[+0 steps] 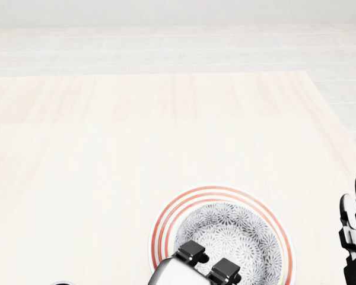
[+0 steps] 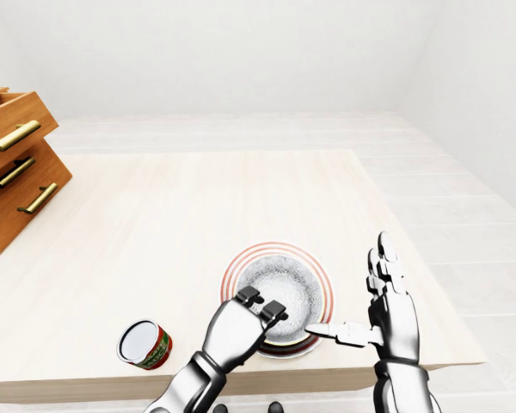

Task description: Put the bowl on the plate.

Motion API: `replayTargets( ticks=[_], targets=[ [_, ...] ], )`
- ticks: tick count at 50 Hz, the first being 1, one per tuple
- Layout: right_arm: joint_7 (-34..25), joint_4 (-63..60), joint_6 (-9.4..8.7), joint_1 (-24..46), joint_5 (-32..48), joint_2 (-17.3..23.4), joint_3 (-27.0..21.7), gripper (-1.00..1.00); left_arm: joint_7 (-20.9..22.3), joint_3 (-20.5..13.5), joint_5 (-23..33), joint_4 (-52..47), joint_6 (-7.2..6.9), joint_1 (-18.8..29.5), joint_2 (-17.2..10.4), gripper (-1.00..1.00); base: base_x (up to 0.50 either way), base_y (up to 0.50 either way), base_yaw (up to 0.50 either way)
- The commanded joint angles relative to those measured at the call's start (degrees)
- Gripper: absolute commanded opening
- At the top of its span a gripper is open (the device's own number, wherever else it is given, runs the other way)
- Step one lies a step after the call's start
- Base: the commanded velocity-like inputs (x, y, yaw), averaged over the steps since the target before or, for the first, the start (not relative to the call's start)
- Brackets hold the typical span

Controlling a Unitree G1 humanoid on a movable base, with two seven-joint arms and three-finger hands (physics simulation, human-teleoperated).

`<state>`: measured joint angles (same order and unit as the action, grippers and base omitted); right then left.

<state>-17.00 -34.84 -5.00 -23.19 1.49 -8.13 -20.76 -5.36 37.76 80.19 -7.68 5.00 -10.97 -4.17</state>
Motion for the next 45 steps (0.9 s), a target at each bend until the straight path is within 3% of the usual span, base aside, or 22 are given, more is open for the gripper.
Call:
replayTargets(
  ticks=[1, 13, 45],
  targets=[
    [0.2, 0.4, 0.00, 0.4, 0.0, 0.2, 0.2, 1.00, 1.1, 0.1, -0.5, -1.3, 0.00, -0.3, -0.1, 0.12, 0.00, 0.00, 0.00],
    [0.4, 0.8, 0.00, 0.2, 0.1, 0.4, 0.4, 1.00, 2.4, 0.3, -1.1, -3.9, 0.00, -1.3, -0.7, 0.36, 0.00, 0.00, 0.00],
    [0.7, 1.9, 0.00, 0.1, -0.2, 0.7, 0.8, 1.00, 10.6, 0.9, -3.9, -18.5, 0.00, -5.8, -5.2, 0.32, 0.00, 0.00, 0.00]
  ],
)
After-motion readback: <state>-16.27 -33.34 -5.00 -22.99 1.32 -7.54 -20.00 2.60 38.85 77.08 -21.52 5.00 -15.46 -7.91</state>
